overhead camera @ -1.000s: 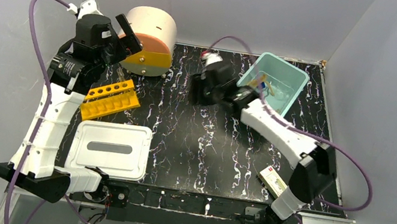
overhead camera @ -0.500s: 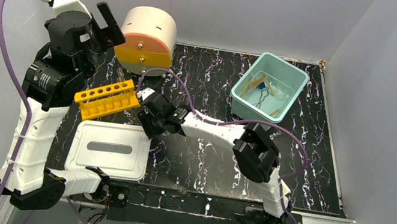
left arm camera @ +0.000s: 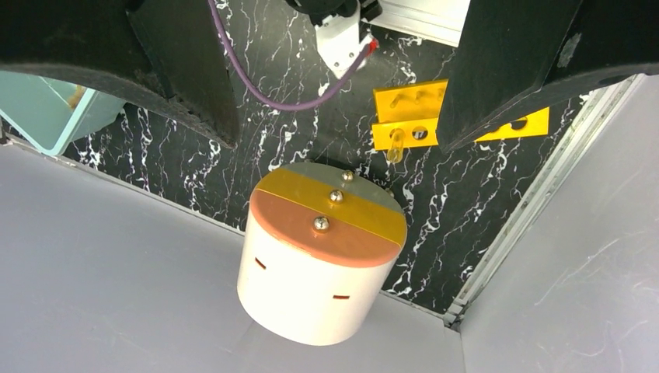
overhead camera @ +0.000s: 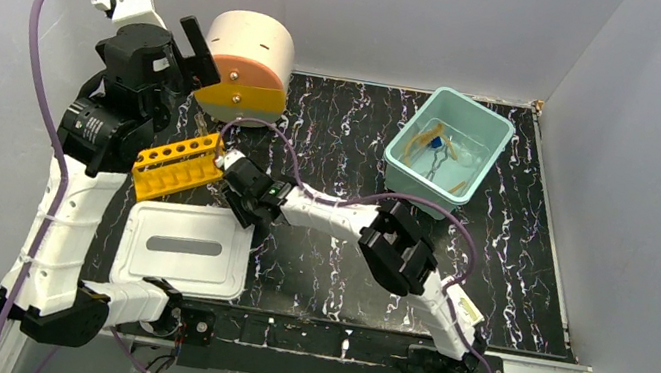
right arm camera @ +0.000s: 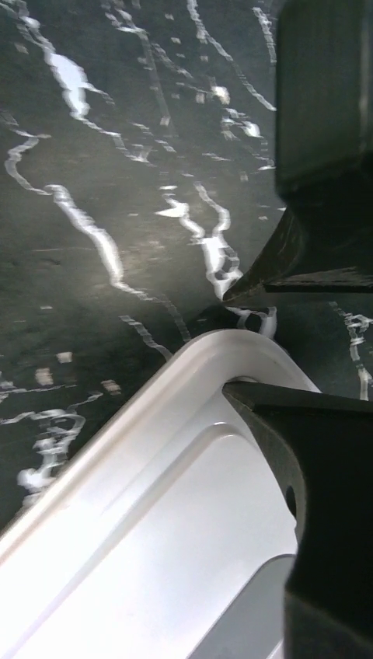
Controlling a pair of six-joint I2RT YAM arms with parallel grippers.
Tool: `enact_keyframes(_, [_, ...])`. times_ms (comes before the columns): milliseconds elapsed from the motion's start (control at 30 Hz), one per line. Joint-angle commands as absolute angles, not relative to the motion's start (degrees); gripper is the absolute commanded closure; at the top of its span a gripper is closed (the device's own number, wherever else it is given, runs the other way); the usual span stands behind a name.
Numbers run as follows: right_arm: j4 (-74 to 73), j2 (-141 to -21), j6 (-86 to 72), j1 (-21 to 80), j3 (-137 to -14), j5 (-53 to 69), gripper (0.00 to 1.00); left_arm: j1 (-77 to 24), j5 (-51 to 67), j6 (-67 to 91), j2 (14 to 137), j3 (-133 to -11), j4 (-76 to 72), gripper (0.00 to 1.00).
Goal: Organize the chemistry lab equipment
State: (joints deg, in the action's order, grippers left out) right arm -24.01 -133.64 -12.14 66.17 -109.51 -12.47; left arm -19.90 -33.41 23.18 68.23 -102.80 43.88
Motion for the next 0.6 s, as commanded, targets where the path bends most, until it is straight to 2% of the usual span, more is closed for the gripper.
enact_keyframes(0, [-23.55, -126.49, -7.92, 65.17, -100.05, -10.55, 0.54, -20.08, -32.08, 23.68, 68.02, -102.03, 43.68, 0.02])
enact_keyframes(233, [-24.85, -119.76, -10.21, 62.40, -92.37, -10.85, 0.59, -20.09, -31.24, 24.14, 68.12, -101.65, 43.62, 0.02])
enact_keyframes(500, [-23.37, -106.68, -12.21, 54.68, -73.23, -12.34, 0.61, -20.06, -28.73, 26.53, 67.85, -99.03, 44.30, 0.02])
enact_keyframes(567, [-23.09, -103.43, -12.41, 52.96, -69.30, -12.96, 0.65, -20.05, -27.28, 27.39, 67.93, -98.18, 44.55, 0.02])
